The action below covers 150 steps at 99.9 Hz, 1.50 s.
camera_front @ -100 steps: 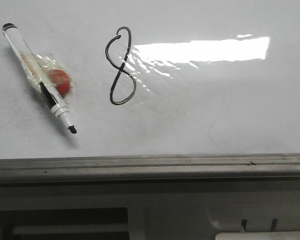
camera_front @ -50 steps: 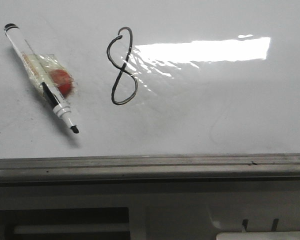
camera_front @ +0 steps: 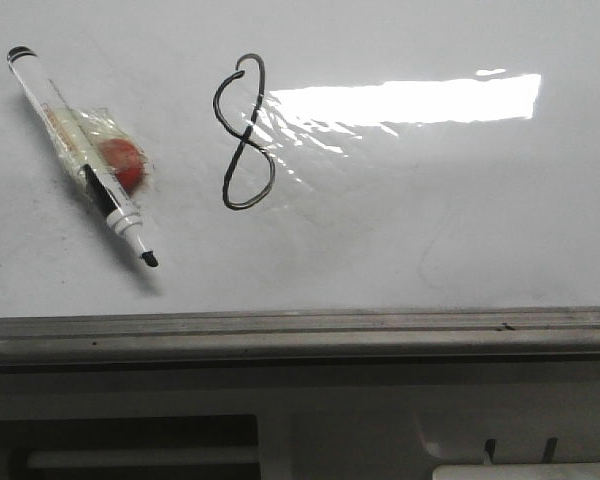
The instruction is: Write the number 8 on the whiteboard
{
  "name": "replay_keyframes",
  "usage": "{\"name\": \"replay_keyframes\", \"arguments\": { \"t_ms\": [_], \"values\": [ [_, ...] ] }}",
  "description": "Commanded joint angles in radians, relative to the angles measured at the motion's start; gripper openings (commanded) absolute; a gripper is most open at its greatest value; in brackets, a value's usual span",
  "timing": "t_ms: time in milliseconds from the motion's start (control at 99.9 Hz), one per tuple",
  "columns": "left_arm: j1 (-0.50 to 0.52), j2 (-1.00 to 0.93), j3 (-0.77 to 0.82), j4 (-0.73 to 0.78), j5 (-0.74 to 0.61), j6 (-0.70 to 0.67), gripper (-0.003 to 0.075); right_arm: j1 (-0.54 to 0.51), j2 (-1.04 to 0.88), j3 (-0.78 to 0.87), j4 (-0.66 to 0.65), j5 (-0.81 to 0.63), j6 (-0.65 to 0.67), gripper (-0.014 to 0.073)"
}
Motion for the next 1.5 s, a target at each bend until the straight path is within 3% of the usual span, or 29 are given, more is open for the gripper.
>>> {"name": "replay_keyframes", "arguments": {
  "t_ms": [0, 100, 260, 1301, 1491],
  "values": [
    [0.055, -0.031, 0.031, -0.024, -0.011, 0.049, -0.002, -0.001, 0.007, -0.027, -0.009, -0.077, -0.01, -0.0063],
    [0.116, -0.031, 0.031, -0.029, 0.074, 0.049, -0.002, -0.001, 0.007, -0.027, -0.009, -0.077, -0.01, -0.0064],
    [0.185, -0.033, 0.031, -0.038, 0.08, 0.048, -0.002, -0.001, 0.007, -0.027, -0.009, -0.077, -0.01, -0.0064],
    [0.186, -0.031, 0.031, -0.042, 0.078, 0.048, -0.002, -0.001, 0.007, -0.026, -0.009, -0.08, -0.01, -0.0063],
    [0.186, -0.031, 0.031, -0.042, 0.078, 0.048, -0.002, -0.001, 0.004, 0.039, -0.009, -0.116, -0.01, -0.0064]
  ]
}}
